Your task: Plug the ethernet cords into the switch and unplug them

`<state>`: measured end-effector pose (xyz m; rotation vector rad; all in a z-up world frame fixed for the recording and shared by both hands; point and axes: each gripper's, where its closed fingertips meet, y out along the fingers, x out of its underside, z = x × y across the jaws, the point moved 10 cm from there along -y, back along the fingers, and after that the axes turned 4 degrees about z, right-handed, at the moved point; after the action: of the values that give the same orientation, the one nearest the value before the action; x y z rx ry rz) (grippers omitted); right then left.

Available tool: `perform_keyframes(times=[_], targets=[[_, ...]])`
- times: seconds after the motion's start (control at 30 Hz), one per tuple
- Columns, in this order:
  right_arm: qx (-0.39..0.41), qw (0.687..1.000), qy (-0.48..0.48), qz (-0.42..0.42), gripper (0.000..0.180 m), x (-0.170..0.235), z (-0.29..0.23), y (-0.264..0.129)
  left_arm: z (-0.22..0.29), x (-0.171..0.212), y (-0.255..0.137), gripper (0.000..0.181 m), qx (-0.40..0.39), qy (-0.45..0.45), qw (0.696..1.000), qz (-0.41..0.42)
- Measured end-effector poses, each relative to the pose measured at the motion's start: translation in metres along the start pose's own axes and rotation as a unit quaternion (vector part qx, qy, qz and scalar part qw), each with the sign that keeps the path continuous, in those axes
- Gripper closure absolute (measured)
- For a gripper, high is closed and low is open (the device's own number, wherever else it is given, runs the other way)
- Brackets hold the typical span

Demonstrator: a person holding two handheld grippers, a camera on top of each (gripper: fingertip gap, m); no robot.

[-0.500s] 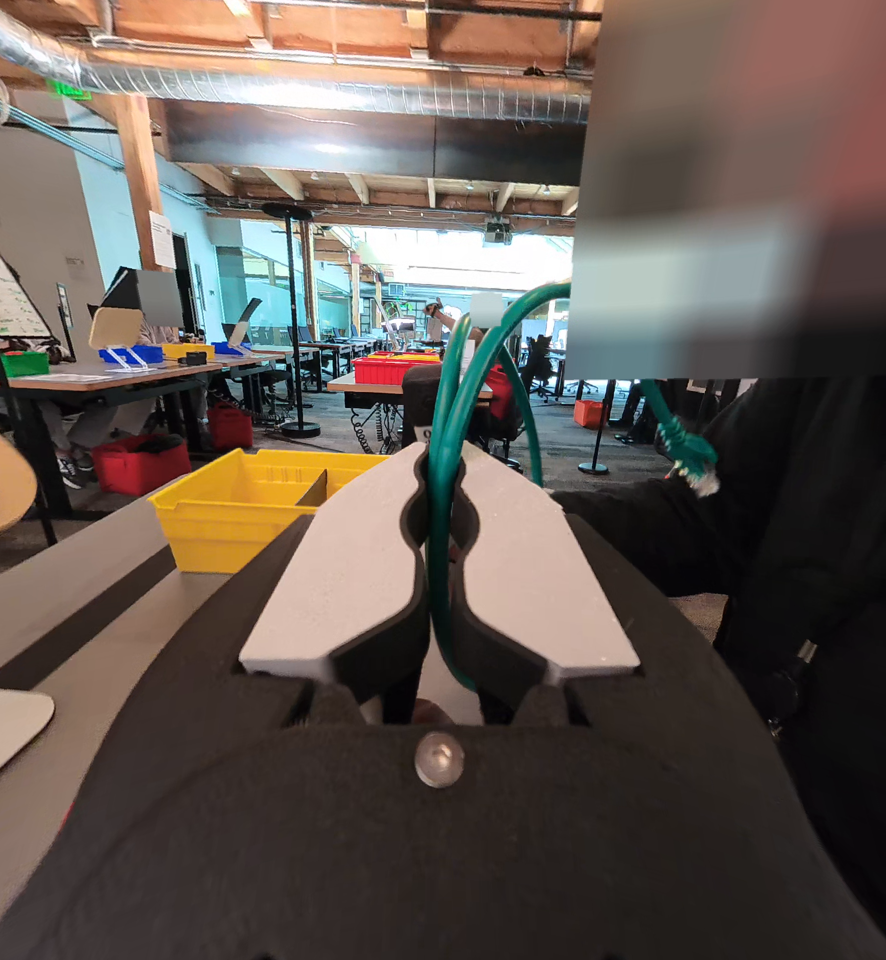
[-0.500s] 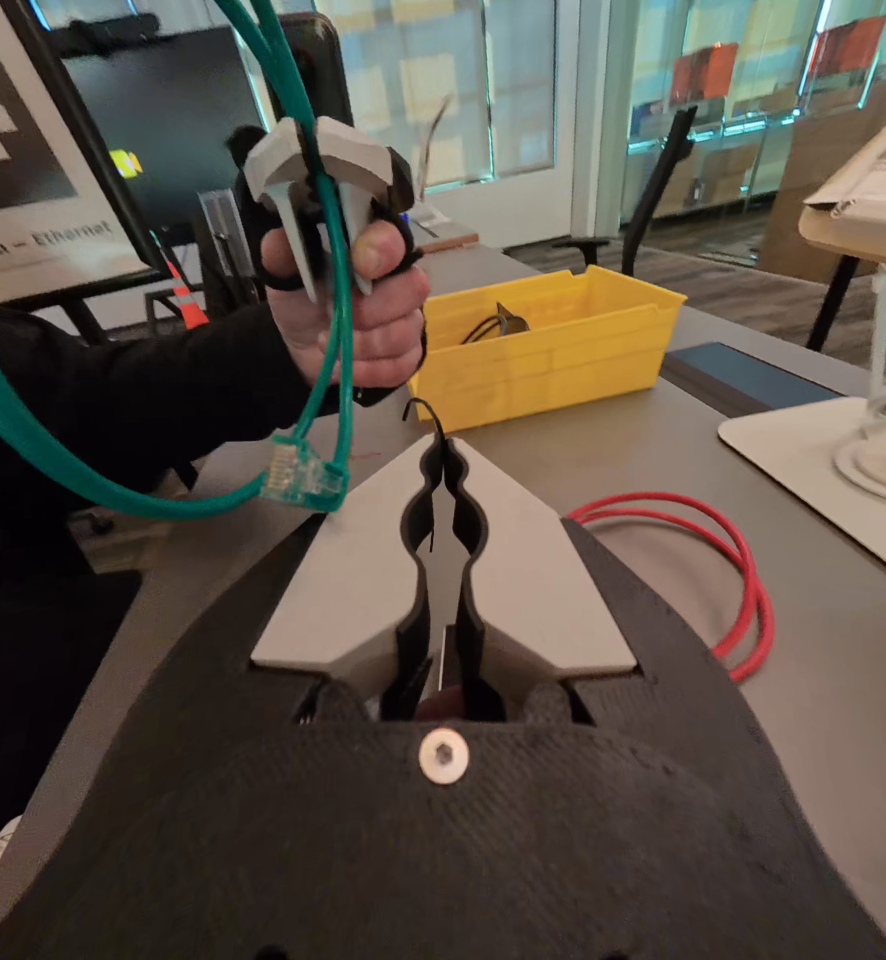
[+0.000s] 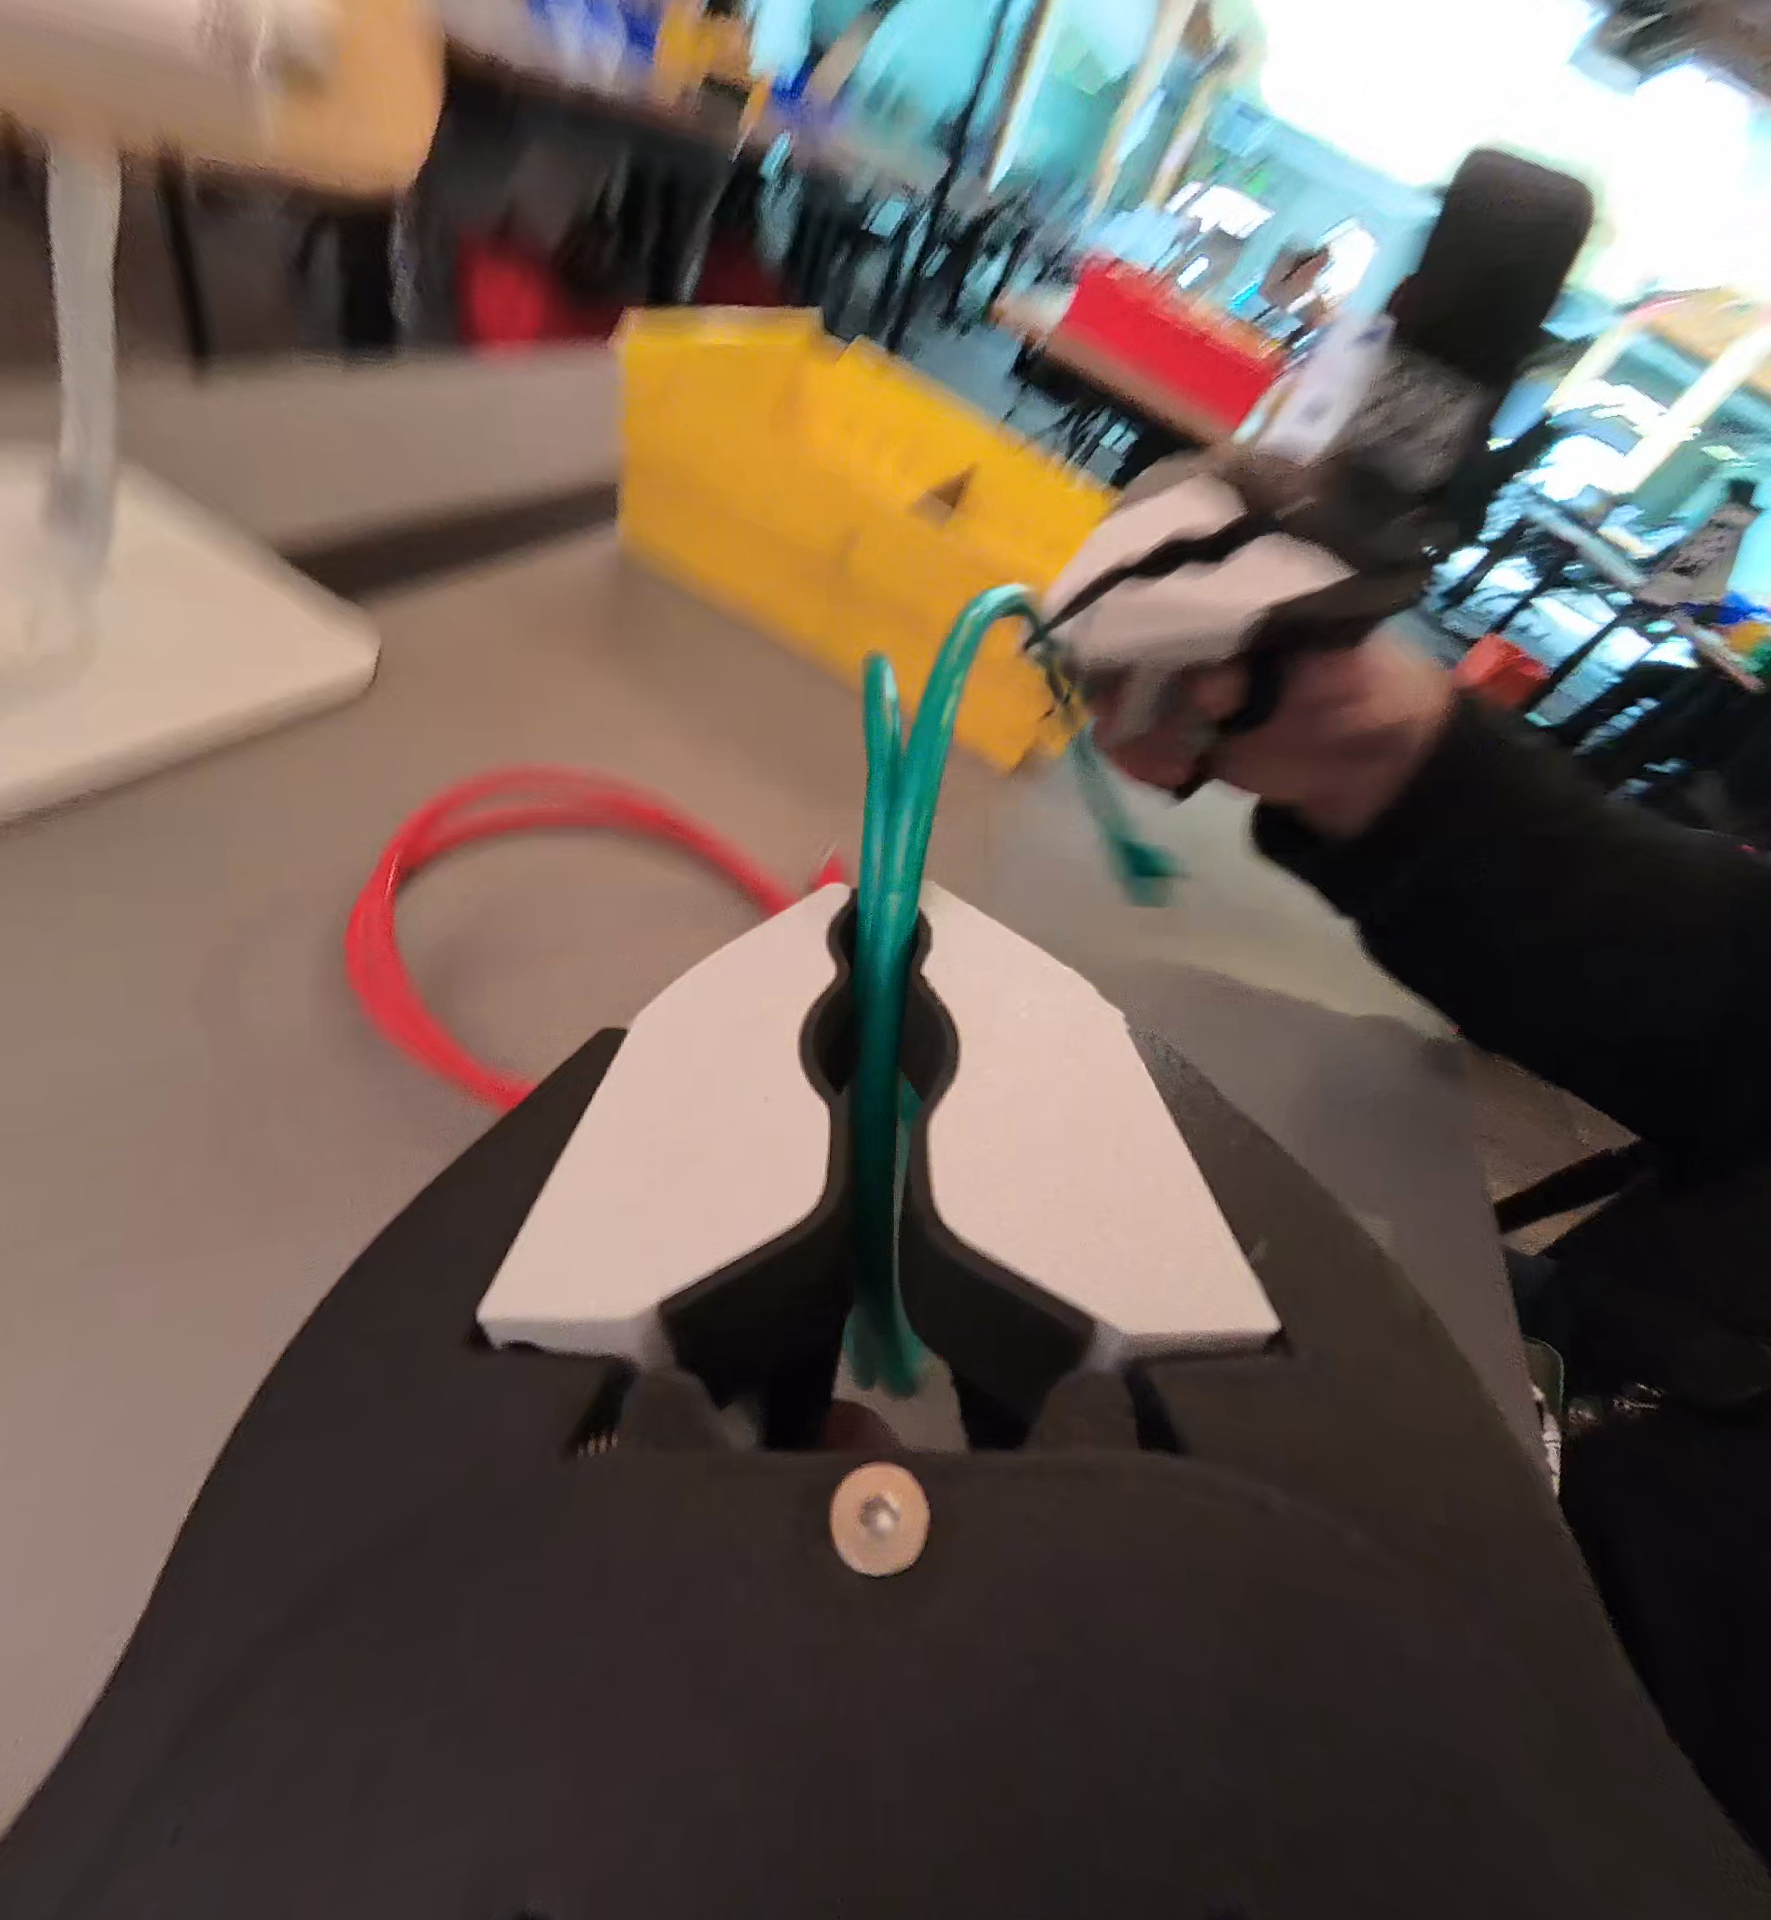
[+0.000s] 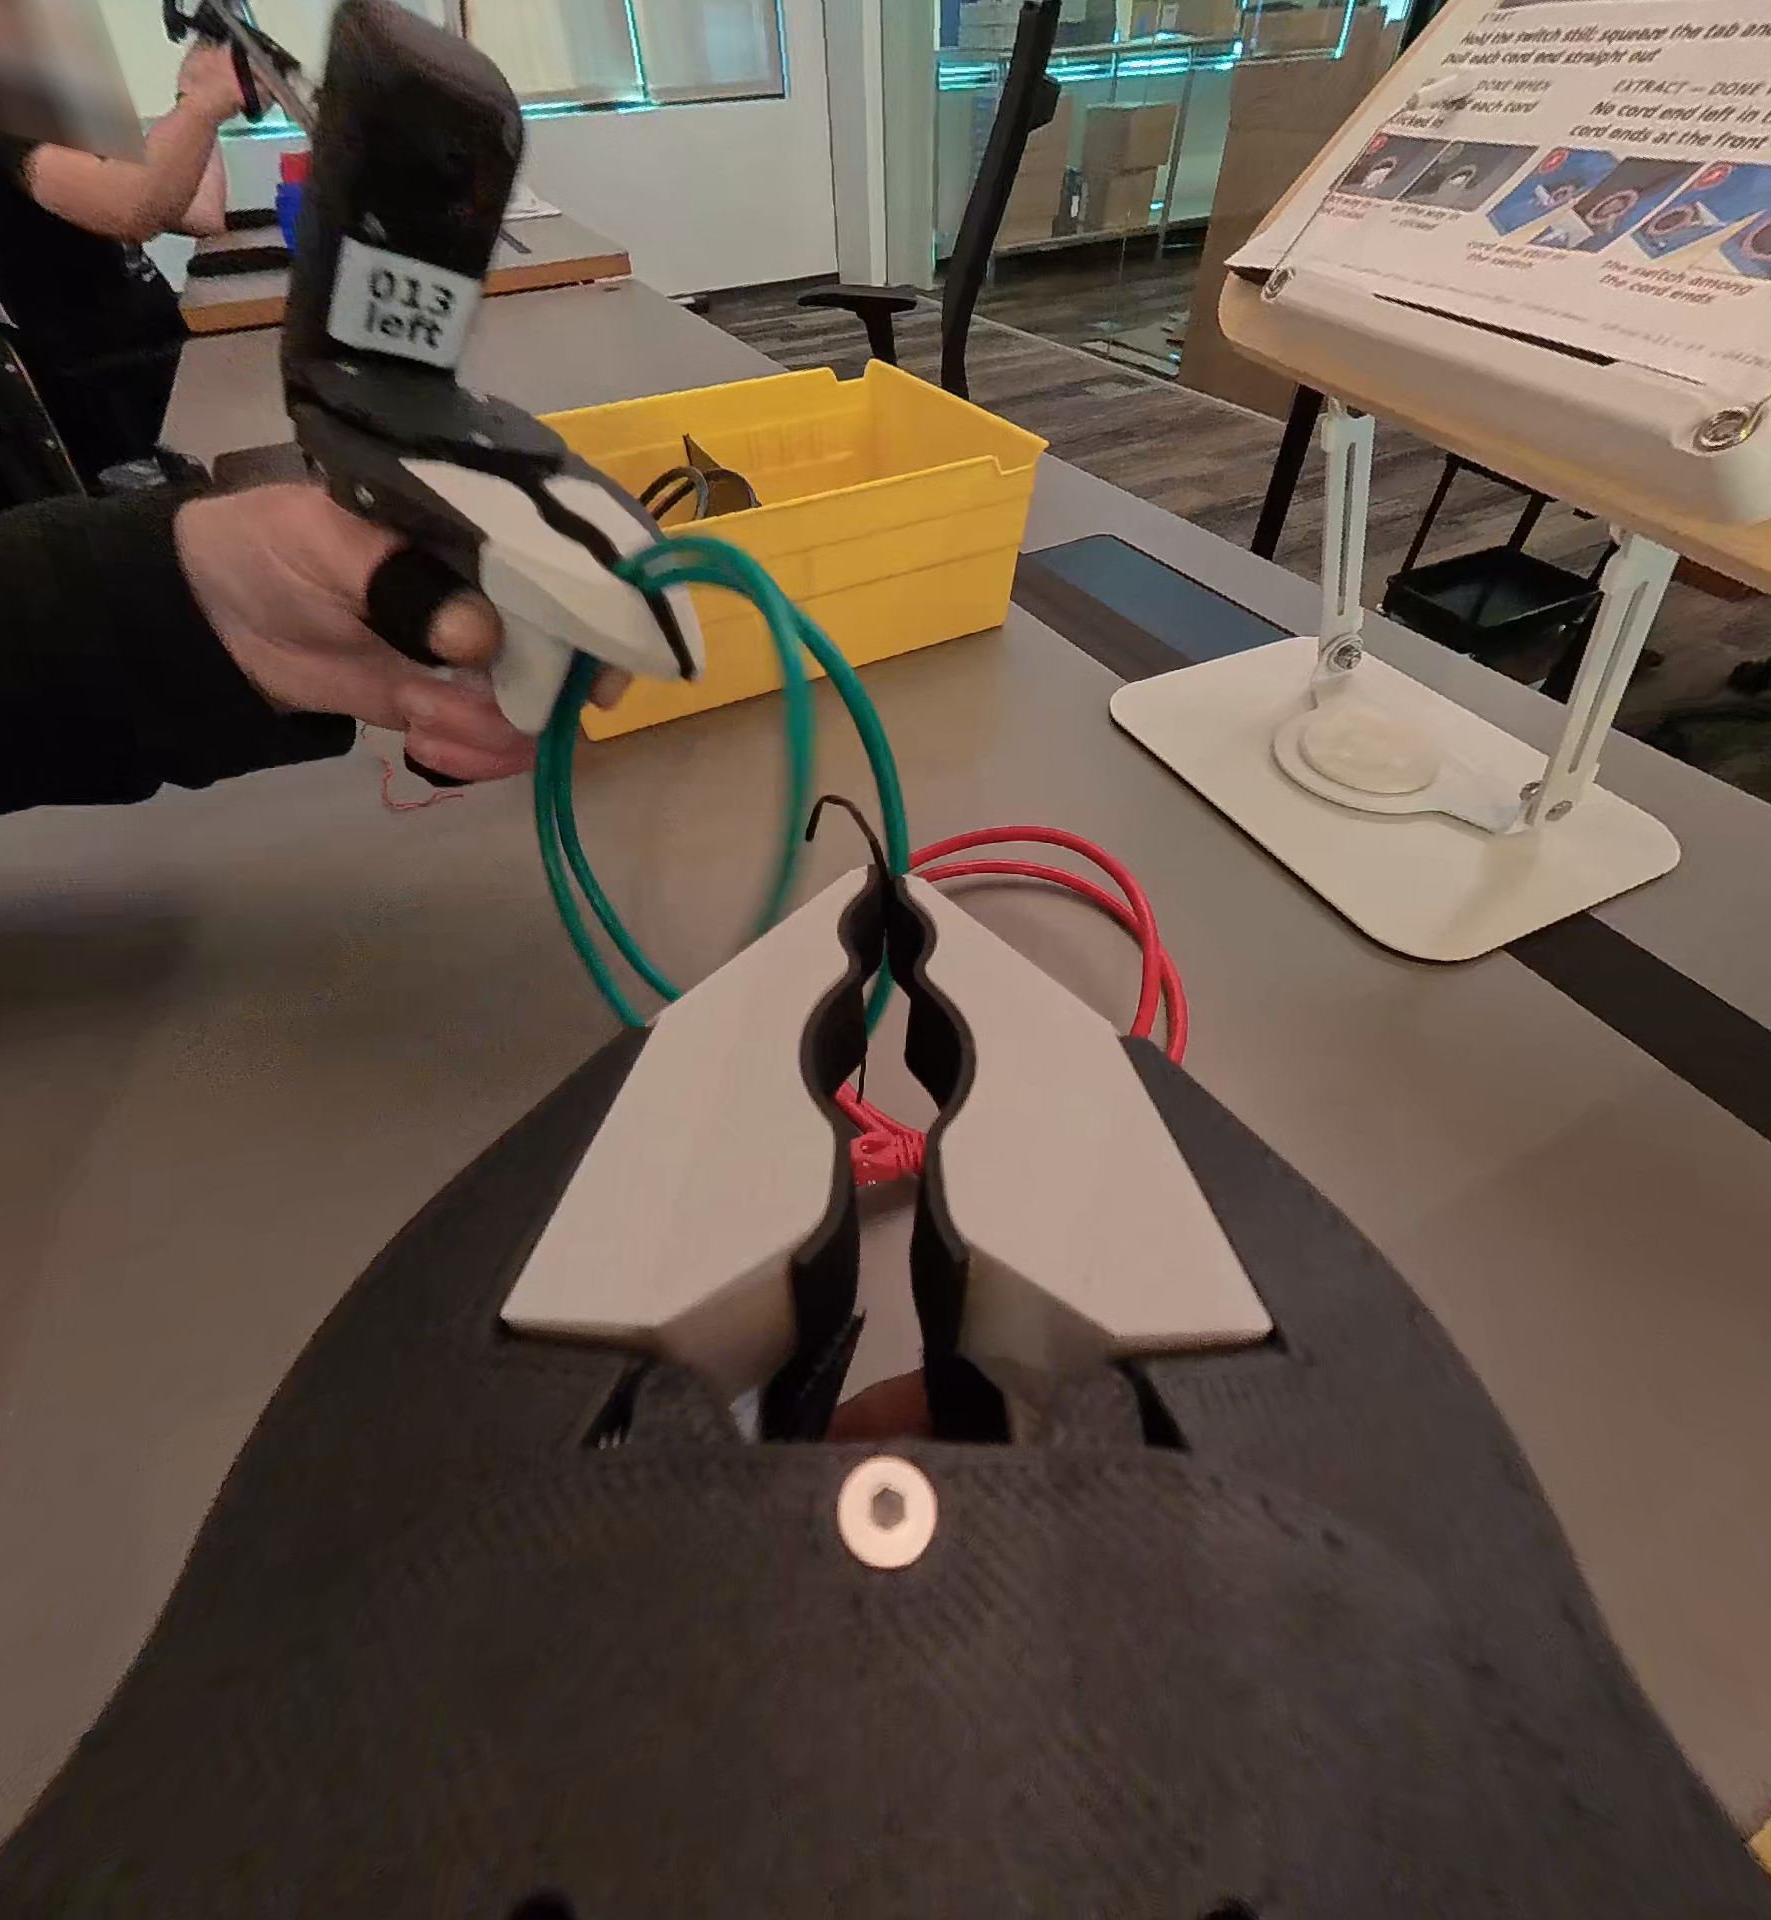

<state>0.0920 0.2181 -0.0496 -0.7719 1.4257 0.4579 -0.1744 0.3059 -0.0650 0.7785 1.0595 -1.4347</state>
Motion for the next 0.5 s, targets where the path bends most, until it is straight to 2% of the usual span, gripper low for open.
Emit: perform_keyframes(times=[0.13, 0.27, 0.37, 0.4, 0.43, 0.5], targets=[[0.003, 1.0, -0.003, 0.002, 0.18, -0.003, -0.001, -0.001, -0.026, 0.017, 0.004, 0.177, -0.072, -0.068, 0.994, -0.048], [-0.012, 1.0, 0.004, 0.013, 0.18, -0.007, -0.005, -0.002, -0.039, 0.032, 0.008, 0.167, -0.149, -0.065, 0.98, -0.111], [-0.044, 0.998, 0.039, 0.037, 0.18, -0.009, -0.008, 0.001, -0.035, 0.033, 0.011, 0.113, -0.194, -0.022, 0.974, -0.117], [-0.057, 0.996, 0.056, 0.048, 0.18, -0.01, -0.01, 0.002, -0.032, 0.031, 0.011, 0.101, -0.21, 0.002, 0.971, -0.113], [-0.071, 0.993, 0.074, 0.059, 0.18, -0.01, -0.011, 0.003, -0.027, 0.026, 0.011, 0.096, -0.225, 0.028, 0.969, -0.099], [-0.09, 0.988, 0.1, 0.073, 0.18, -0.01, -0.015, 0.006, -0.009, 0.013, 0.012, 0.101, -0.228, 0.09, 0.967, -0.063]])
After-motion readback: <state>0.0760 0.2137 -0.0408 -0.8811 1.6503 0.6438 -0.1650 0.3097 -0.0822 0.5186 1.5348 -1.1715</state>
